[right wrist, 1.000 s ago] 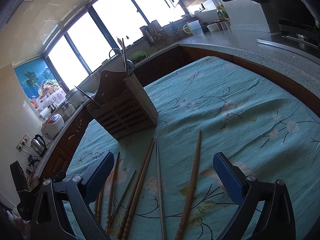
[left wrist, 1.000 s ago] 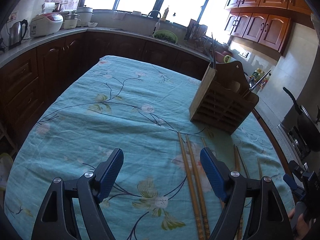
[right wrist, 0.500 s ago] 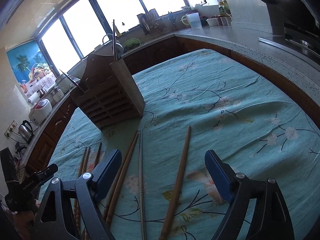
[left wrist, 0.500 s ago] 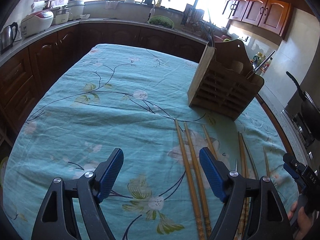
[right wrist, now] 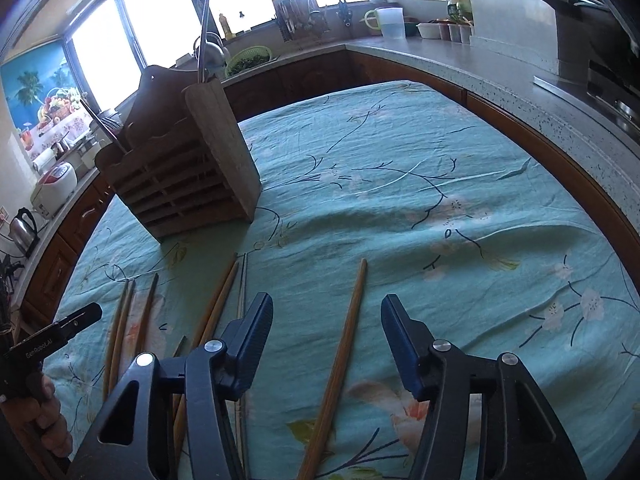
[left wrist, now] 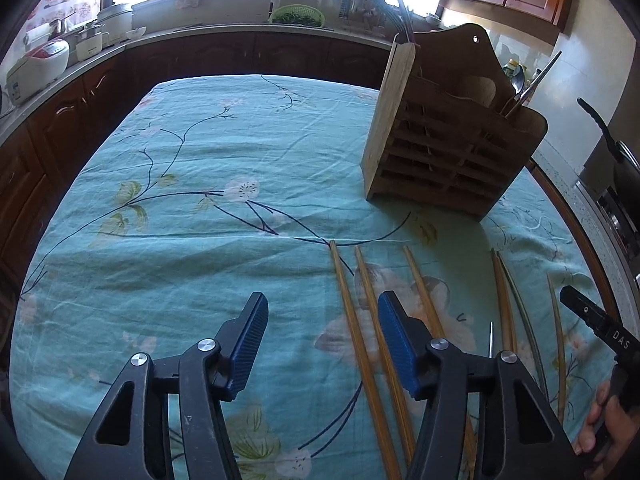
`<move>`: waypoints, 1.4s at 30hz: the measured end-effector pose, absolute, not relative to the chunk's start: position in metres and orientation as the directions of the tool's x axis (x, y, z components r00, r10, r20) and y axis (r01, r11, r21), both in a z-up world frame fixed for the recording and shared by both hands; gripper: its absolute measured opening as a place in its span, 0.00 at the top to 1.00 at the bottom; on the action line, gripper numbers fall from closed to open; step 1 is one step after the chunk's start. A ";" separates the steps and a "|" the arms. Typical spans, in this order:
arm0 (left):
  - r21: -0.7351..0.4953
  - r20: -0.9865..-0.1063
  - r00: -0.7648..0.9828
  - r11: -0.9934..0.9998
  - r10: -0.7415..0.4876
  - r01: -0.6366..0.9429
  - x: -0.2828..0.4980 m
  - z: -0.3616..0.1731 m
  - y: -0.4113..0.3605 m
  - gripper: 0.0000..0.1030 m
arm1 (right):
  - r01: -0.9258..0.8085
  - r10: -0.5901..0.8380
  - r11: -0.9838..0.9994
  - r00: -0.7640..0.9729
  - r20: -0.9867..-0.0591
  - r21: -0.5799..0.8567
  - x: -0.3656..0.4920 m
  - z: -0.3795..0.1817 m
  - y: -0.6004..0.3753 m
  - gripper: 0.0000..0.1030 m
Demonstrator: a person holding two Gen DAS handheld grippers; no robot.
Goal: Organize utensils
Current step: 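Return both open grippers to the wooden chopsticks on the cloth, then grasp a wooden chopstick with the left gripper while the right gripper grasps another, then lift the wooden chopsticks upright toward the wooden holder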
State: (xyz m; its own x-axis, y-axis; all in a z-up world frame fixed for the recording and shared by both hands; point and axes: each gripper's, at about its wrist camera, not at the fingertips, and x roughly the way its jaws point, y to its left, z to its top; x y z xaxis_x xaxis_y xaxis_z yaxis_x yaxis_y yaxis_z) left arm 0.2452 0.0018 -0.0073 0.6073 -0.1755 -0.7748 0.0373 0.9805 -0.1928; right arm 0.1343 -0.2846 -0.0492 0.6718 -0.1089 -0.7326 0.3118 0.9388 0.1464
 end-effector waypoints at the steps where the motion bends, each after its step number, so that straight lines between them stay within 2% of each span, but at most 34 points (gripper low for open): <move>1: -0.187 -0.777 0.606 0.982 -0.170 0.036 0.250 -0.009 0.001 0.47 | 0.313 -0.116 0.940 0.662 -0.740 0.133 0.138 -0.051 -0.285 0.50; 3: -0.176 -0.784 0.599 0.984 -0.162 0.035 0.261 -0.012 -0.002 0.48 | 0.316 -0.128 0.942 0.642 -0.756 0.109 0.146 -0.055 -0.287 0.52; 8: -0.156 -0.814 0.558 0.986 -0.160 0.055 0.283 -0.027 -0.010 0.67 | 0.316 -0.158 0.947 0.607 -0.779 0.053 0.161 -0.064 -0.287 0.62; 10: -0.120 -0.802 0.581 0.990 -0.139 0.071 0.287 -0.030 -0.015 0.67 | 0.305 -0.161 0.951 0.604 -0.780 0.040 0.164 -0.064 -0.284 0.70; 13: -0.069 -0.803 0.586 0.994 -0.107 0.087 0.290 -0.033 -0.026 0.67 | 0.292 -0.173 0.956 0.598 -0.782 0.012 0.170 -0.065 -0.282 0.77; 15: -0.036 -0.800 0.592 0.993 -0.096 0.113 0.290 -0.035 -0.033 0.74 | 0.275 -0.176 0.962 0.598 -0.782 -0.007 0.172 -0.066 -0.278 0.84; 16: -0.040 -0.798 0.593 0.991 -0.109 0.130 0.290 -0.035 -0.036 0.82 | 0.265 -0.172 0.964 0.599 -0.782 -0.009 0.173 -0.066 -0.277 0.91; 17: -0.046 -0.797 0.592 0.989 -0.123 0.144 0.290 -0.035 -0.036 0.91 | 0.258 -0.168 0.966 0.600 -0.782 -0.010 0.173 -0.066 -0.276 0.92; 20: -0.057 -0.796 0.589 0.985 -0.143 0.163 0.290 -0.035 -0.036 0.96 | 0.249 -0.163 0.968 0.601 -0.783 -0.010 0.174 -0.067 -0.275 0.93; 26: -0.148 -0.793 0.569 0.975 -0.216 0.164 0.281 -0.028 -0.023 0.98 | 0.247 -0.091 0.965 0.626 -0.774 0.087 0.166 -0.060 -0.278 0.95; 30: -0.202 -0.762 0.591 0.965 -0.262 0.168 0.261 -0.008 -0.011 0.97 | 0.219 -0.063 0.969 0.669 -0.741 0.115 0.155 -0.040 -0.267 0.95; 35: -0.275 -0.699 0.637 0.945 -0.324 0.179 0.235 0.024 0.009 0.97 | 0.170 -0.022 0.973 0.743 -0.669 0.157 0.141 -0.002 -0.253 0.95; 42: -0.304 -0.594 0.721 0.929 -0.358 0.211 0.193 0.077 0.031 0.97 | 0.106 0.005 0.979 0.843 -0.537 0.176 0.118 0.060 -0.235 0.95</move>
State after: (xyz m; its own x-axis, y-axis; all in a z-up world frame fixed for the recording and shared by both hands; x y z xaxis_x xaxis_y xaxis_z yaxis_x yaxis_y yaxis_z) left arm 0.1933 0.0314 0.0769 0.7205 -0.3576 -0.5941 0.2105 0.9292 -0.3039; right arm 0.1179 -0.2347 0.0597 0.8434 0.0051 -0.5373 0.1059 0.9787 0.1756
